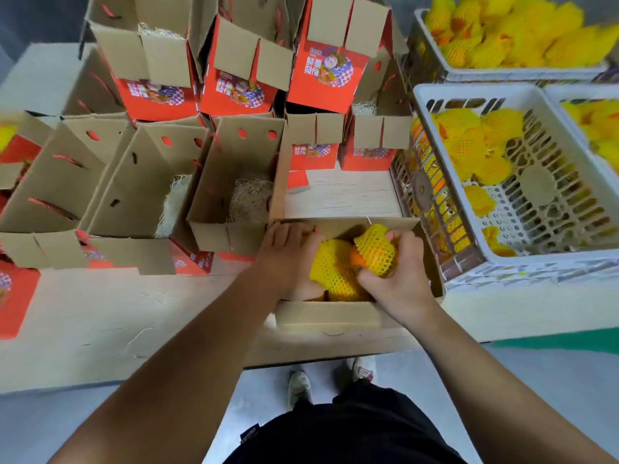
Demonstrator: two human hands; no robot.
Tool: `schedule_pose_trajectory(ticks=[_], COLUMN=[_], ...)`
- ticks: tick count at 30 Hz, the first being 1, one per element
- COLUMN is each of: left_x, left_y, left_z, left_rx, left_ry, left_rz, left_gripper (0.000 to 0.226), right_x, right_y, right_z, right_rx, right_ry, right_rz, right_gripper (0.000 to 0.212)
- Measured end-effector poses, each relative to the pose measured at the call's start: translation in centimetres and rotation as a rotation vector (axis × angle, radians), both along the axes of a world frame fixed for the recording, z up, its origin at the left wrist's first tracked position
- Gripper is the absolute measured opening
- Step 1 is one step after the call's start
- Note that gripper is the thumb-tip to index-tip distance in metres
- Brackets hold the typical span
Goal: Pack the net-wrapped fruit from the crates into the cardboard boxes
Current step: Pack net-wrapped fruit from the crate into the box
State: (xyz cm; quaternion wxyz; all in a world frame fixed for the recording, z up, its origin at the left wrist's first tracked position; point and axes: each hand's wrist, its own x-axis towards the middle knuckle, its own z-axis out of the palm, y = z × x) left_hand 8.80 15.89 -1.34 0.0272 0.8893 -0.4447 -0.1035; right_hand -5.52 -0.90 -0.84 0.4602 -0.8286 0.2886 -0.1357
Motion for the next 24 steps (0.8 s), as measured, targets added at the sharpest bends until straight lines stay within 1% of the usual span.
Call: schedule_pose_trajectory(ticks=[1,2,3,4,6,7,8,10,11,13,16,17,18,20,21,22,24], left_x=[-0.2,-0.5,-1.0,-1.6,-3.3,-4.1,-4.7,-5.3,-5.5,-5.6,-5.8,-6.0,-6.1,-6.3,-6.3,-6.2,-6.0], left_y=[-0.1,-0.2,-0.2,-0.2,-0.1,0.0,0.0,0.1,0.1,0.2,0.1,0.1,0.0,0.0,-0.1,-0.1,-0.4], left_z=[0.4,0.9,1.4,1.9,2.3,2.2,2.2,2.1,2.1,2.0,2.0,1.9,1.8,1.5,1.4,1.2,0.8], left_rx=[-0.065,-0.175,-0.302,-0.427,-0.627,-0.703,-0.770,-0.864,-0.880,-0.869,-0.835,-0.806,-0.779,-0.775,-0.794,-0.821,-0.914], left_ry=[0.033,0.092,0.204,0.381,0.794,0.910,0.958,0.975,0.973,0.932,0.847,0.872,0.948,1.155,1.199,1.189,1.109], left_rz=[0.043,0.077,0.086,0.075,0.072,0.111,0.179,0.308,0.355,0.408,0.443,0.443,0.442,0.457,0.462,0.460,0.454], left_gripper=[0.092,0.094,0.093,0.091,0.083,0.080,0.078,0.078,0.079,0.083,0.085,0.086,0.088,0.087,0.085,0.083,0.079], right_x=[0.0,0.0,-0.1,-0.2,-0.4,-0.4,-0.5,-0.4,-0.3,-0.2,-0.1,0.0,0.1,0.3,0.3,0.2,-0.1], right_y=[0.2,0.4,0.8,1.2,2.1,2.4,2.6,2.9,3.0,3.2,3.8,3.9,4.0,3.9,3.7,3.5,3.3], right_z=[0.4,1.0,1.8,2.5,3.6,4.0,4.2,4.5,4.5,4.4,4.2,4.2,4.2,4.2,4.2,4.2,4.2], right_rx=[0.024,0.070,0.147,0.246,0.412,0.453,0.463,0.438,0.424,0.375,0.261,0.211,0.164,0.097,0.065,0.017,-0.142], right_ry=[-0.001,-0.011,-0.030,-0.059,-0.100,-0.101,-0.096,-0.071,-0.050,-0.018,-0.022,-0.037,-0.060,-0.113,-0.126,-0.140,-0.187], right_rz=[0.004,0.001,-0.003,0.006,0.064,0.091,0.111,0.146,0.164,0.183,0.147,0.138,0.134,0.114,0.099,0.082,0.042], right_gripper=[0.062,0.061,0.059,0.056,0.049,0.046,0.045,0.048,0.050,0.050,0.045,0.045,0.044,0.041,0.039,0.035,0.031])
